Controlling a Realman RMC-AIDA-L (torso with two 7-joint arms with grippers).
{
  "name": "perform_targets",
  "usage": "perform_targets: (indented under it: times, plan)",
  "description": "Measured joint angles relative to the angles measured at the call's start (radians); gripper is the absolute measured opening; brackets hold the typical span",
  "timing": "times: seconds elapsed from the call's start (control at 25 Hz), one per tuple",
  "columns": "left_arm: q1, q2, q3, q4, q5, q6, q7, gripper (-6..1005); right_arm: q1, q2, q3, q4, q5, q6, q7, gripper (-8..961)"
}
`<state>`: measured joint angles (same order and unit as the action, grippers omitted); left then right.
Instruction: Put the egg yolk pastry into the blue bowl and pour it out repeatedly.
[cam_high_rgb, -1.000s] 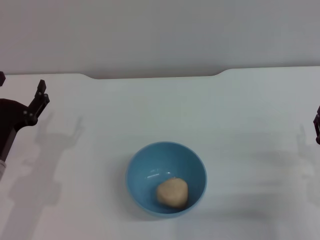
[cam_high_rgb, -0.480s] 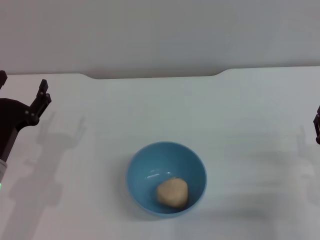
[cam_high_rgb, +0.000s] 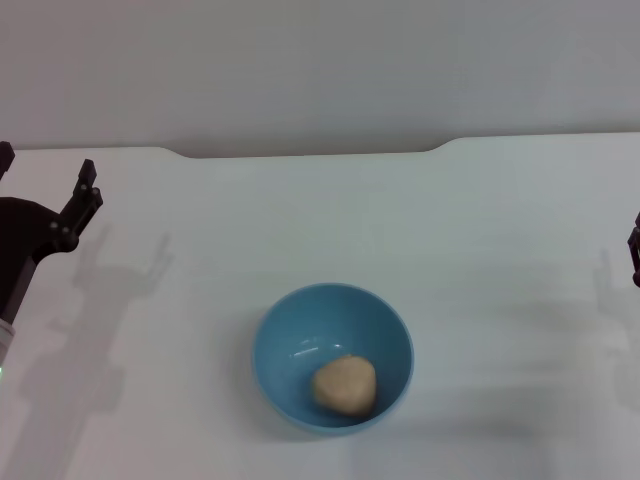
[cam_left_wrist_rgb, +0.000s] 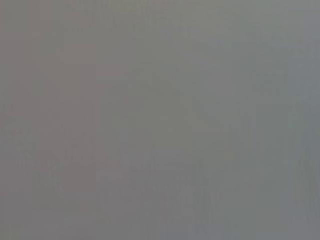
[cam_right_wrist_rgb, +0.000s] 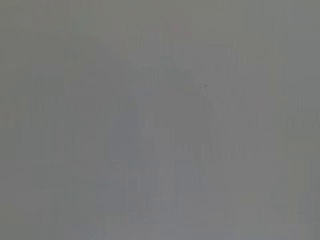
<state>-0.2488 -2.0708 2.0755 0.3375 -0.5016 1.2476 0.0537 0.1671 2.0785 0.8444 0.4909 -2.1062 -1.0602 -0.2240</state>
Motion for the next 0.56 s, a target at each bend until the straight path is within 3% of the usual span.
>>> perform_targets:
  times: [0.56]
  plan:
    - [0.002, 0.000, 0.001, 0.001, 0.000, 0.005, 0.000, 864, 0.000, 0.000, -0.001, 0.001, 0.000, -0.003, 0.000, 483]
